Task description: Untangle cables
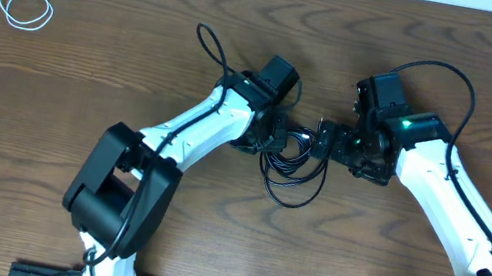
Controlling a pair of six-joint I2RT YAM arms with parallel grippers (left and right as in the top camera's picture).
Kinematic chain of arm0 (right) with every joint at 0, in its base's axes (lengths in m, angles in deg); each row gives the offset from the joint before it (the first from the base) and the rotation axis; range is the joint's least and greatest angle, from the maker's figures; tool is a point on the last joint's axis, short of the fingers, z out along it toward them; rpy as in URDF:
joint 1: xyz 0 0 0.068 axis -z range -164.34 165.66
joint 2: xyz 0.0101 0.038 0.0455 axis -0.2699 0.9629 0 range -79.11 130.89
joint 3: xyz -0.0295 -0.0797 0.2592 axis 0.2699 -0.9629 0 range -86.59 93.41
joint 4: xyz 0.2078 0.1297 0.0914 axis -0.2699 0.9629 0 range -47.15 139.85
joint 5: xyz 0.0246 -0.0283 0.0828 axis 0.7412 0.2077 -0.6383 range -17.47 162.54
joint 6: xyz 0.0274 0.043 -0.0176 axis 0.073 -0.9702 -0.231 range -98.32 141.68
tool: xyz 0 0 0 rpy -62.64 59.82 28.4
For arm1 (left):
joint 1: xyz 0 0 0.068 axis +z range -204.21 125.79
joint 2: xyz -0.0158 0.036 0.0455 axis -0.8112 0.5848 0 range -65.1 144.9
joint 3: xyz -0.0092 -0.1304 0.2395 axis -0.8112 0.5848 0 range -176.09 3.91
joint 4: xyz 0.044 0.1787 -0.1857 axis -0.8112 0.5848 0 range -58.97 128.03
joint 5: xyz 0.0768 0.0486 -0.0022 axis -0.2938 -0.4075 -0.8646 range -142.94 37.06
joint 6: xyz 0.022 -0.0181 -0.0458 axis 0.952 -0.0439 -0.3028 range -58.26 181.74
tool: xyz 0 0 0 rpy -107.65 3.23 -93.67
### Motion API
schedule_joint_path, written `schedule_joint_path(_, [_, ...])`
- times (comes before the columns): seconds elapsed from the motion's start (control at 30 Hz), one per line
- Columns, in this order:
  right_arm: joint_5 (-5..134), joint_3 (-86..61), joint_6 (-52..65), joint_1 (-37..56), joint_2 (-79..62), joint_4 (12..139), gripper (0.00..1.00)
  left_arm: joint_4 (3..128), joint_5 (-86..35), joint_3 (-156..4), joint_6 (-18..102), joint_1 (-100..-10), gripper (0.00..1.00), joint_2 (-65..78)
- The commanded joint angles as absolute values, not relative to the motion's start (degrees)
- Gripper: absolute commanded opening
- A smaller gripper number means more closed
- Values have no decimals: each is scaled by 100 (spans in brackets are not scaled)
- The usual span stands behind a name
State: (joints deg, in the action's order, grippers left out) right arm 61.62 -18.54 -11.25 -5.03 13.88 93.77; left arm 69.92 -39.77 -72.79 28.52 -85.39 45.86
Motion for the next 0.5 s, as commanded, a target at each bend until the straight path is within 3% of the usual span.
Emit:
schedule_joint_path(0.0, [6144,-1889,-1215,-512,1392,9361,99,7009,-4053,-7279,2842,-8515,33,4780])
schedule_joint_path(0.13, [6144,-1889,-1215,-512,1392,9381,99,7014,-4034,-7281,2842,-8515,8,4780])
schedule_joint_path(0.47, [6144,-1889,-1215,-512,1392,9399,99,7202,-3450,-7443,3008,-8515,8,4192])
